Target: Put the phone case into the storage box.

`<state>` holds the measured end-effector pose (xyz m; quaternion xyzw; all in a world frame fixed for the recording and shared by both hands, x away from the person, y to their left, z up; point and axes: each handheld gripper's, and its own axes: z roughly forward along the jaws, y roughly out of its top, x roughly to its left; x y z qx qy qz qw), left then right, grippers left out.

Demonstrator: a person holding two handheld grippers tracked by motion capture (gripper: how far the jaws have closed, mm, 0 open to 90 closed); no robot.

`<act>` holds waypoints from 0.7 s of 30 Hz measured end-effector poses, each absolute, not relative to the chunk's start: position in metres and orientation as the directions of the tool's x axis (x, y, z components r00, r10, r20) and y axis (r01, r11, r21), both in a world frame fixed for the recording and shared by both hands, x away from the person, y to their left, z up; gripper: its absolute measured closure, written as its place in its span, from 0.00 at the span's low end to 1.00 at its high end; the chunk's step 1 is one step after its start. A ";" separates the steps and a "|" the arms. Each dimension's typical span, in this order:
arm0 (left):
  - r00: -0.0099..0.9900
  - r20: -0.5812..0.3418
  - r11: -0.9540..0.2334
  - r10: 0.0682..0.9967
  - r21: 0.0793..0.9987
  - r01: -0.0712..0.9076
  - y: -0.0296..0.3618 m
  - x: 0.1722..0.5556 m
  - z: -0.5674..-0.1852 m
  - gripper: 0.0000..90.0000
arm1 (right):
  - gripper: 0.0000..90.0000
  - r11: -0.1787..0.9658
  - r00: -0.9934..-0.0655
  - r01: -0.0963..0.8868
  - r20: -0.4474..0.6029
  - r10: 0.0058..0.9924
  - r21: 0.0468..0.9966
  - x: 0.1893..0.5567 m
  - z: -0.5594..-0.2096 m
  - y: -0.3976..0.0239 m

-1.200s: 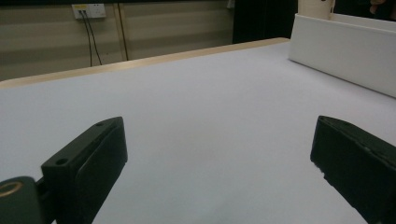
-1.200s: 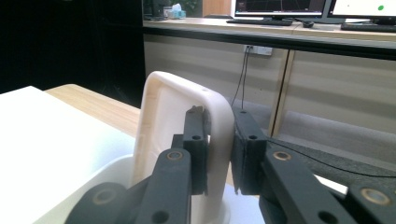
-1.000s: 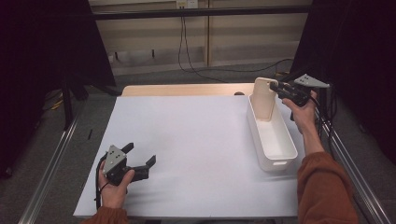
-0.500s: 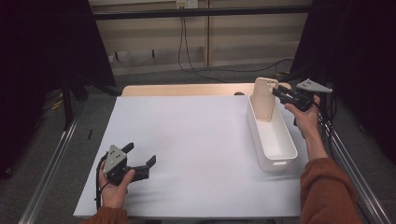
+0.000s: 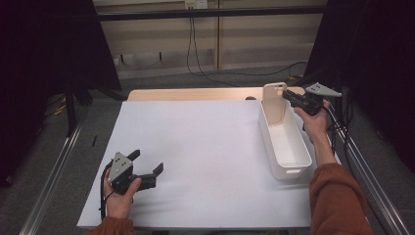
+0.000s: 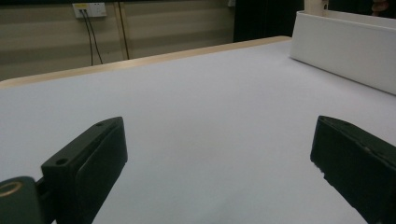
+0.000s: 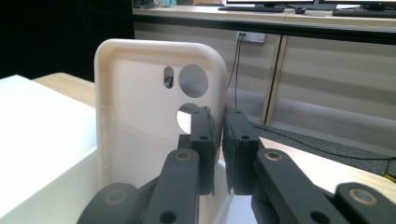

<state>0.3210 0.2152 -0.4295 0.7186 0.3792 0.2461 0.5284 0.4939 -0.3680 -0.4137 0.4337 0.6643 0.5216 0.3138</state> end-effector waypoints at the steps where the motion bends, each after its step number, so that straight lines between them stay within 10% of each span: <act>1: 0.592 -0.047 -0.155 0.805 0.946 0.285 0.215 0.321 -0.430 0.04 | 0.93 0.073 -0.419 0.248 0.039 0.907 0.966 0.495 -0.415 -0.368; 21: 0.591 -0.047 -0.154 0.805 0.946 0.284 0.215 0.321 -0.429 0.04 | 0.95 -0.001 -0.350 0.212 0.077 0.934 0.977 0.495 -0.420 -0.365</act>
